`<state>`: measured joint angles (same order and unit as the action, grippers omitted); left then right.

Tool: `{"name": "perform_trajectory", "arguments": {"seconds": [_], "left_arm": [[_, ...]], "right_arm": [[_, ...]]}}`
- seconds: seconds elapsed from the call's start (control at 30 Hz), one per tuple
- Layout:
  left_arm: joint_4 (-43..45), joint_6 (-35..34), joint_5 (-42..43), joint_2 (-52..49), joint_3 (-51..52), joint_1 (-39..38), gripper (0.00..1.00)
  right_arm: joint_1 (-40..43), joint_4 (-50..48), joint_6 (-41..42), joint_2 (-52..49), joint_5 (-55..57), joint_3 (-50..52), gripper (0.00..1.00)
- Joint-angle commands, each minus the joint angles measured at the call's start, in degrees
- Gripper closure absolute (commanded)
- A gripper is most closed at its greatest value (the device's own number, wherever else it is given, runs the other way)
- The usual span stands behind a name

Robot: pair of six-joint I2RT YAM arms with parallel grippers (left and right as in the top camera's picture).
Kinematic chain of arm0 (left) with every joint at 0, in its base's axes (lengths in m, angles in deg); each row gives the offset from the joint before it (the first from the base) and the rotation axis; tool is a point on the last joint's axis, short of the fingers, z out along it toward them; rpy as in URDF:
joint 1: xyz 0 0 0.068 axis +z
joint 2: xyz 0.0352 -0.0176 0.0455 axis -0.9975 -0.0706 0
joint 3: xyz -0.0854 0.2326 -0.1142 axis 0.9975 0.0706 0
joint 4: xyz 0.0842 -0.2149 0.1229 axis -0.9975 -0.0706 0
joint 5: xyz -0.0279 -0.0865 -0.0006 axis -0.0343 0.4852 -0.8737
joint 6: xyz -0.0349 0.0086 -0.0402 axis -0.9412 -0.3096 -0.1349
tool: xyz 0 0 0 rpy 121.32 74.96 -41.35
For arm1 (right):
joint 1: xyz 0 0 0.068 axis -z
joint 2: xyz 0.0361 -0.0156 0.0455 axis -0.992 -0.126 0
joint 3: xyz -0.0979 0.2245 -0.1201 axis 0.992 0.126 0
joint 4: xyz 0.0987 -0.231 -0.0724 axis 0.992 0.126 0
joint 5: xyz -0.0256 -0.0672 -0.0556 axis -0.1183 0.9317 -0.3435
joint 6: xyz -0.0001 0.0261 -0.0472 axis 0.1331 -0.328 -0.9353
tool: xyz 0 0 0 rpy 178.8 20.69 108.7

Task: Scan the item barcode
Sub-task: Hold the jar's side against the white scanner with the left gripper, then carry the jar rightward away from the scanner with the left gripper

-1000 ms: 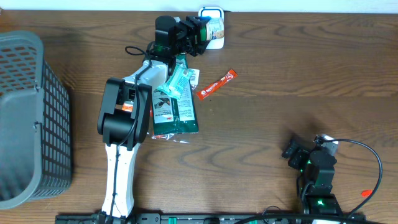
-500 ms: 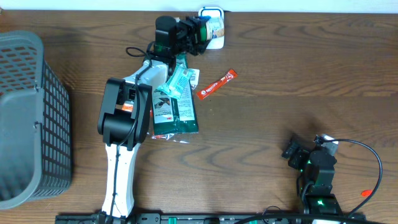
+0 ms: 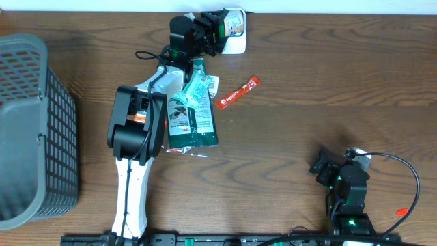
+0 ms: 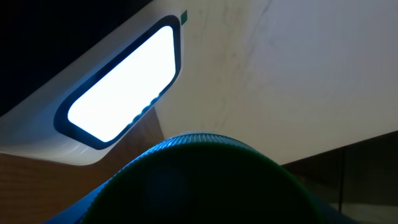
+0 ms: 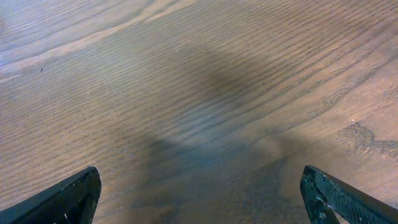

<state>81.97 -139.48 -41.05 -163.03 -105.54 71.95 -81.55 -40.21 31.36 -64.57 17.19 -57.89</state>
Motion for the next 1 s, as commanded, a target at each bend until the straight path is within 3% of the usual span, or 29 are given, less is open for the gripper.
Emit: {"name": "perform_trajectory", "arguments": {"seconds": [0.0,0.17,0.47,0.8,0.97], "left_arm": [[-0.39,-3.28,-0.52,0.42,-2.12,-0.2,0.92],[-1.86,-11.85,1.07,0.42,-2.12,-0.72,0.92],[-1.6,-20.98,6.01,0.42,-2.12,-1.05,0.92],[-1.38,-20.98,6.82,0.42,-2.12,-1.07,0.93],[6.64,-10.49,6.99,0.44,-2.12,-1.09,0.93]], "right_arm": [[-0.13,-0.17,0.61,-0.02,0.37,0.07,0.01],[-0.13,-0.17,0.61,-0.02,0.37,0.07,0.01],[-0.13,-0.33,0.61,-0.02,0.35,0.07,0.01],[-0.13,-0.35,0.59,-0.02,0.35,0.07,0.01],[-0.13,-0.33,0.61,-0.02,0.35,0.07,0.01]]}}
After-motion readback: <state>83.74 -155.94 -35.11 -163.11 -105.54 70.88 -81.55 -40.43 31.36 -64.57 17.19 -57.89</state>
